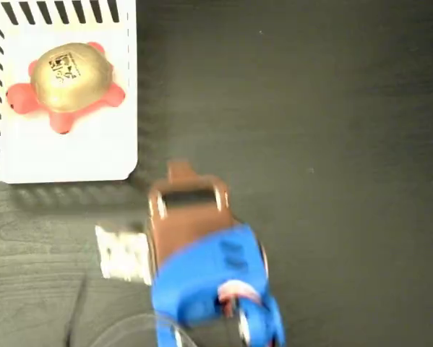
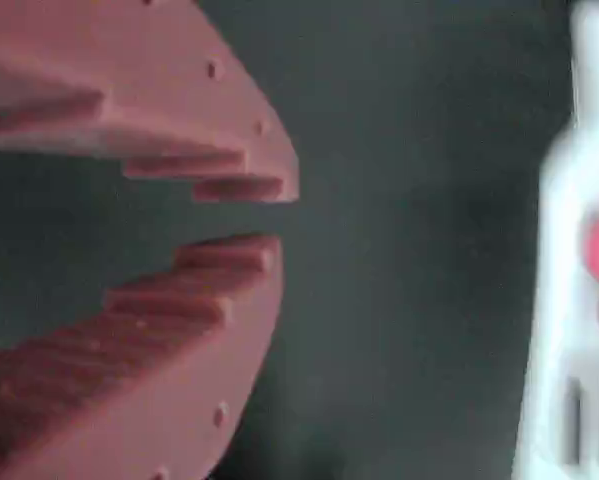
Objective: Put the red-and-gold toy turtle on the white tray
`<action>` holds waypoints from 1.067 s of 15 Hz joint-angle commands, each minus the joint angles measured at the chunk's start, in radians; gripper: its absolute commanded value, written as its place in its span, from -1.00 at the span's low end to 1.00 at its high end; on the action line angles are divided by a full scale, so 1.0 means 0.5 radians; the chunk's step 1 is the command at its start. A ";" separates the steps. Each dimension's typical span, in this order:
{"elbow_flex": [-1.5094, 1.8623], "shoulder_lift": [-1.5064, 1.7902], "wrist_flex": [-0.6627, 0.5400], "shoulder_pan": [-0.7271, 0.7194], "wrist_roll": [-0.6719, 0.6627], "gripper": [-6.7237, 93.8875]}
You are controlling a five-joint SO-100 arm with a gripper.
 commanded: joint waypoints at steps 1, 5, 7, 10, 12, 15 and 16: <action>0.126 0.390 0.212 0.031 -0.006 -0.86; 0.193 0.653 0.678 0.089 0.049 -0.86; 0.193 0.724 0.690 0.092 0.034 -0.86; 0.196 0.724 0.693 0.021 -0.034 -0.84; 0.196 0.724 0.693 0.040 -0.028 -0.84; 0.196 0.724 0.693 0.040 -0.028 -0.84; 0.196 0.724 0.693 0.040 -0.028 -0.84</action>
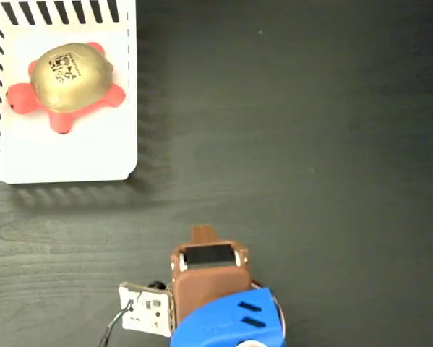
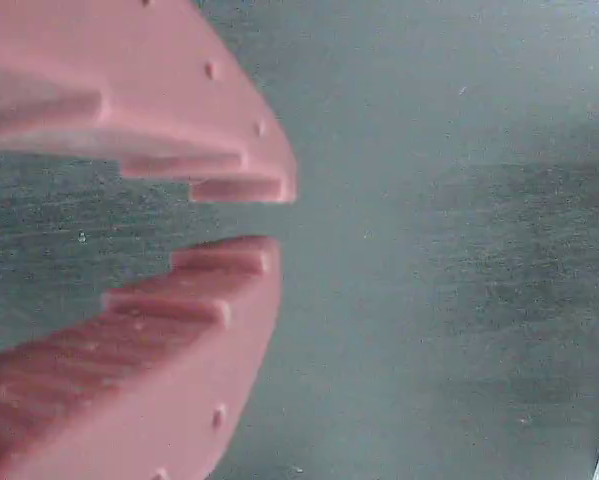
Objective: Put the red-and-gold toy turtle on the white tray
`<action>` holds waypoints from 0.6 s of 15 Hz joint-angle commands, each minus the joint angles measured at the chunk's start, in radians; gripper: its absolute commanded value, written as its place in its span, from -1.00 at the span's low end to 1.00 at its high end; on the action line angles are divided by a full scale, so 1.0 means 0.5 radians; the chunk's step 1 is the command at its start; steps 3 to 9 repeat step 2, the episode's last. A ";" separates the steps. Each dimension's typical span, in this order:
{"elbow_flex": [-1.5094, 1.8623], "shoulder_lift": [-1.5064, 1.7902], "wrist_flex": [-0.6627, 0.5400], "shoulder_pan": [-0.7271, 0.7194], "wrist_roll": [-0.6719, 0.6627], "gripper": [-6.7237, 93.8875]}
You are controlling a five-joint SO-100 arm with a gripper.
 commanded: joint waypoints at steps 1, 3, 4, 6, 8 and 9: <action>-0.025 0.018 0.012 -0.012 0.012 -0.84; -0.025 0.018 0.012 -0.012 0.012 -0.84; -0.025 0.018 0.012 -0.012 0.012 -0.84; -0.025 0.018 0.012 -0.012 0.012 -0.84; -0.025 0.018 0.012 -0.012 0.012 -0.84; -0.025 0.018 0.012 -0.012 0.012 -0.84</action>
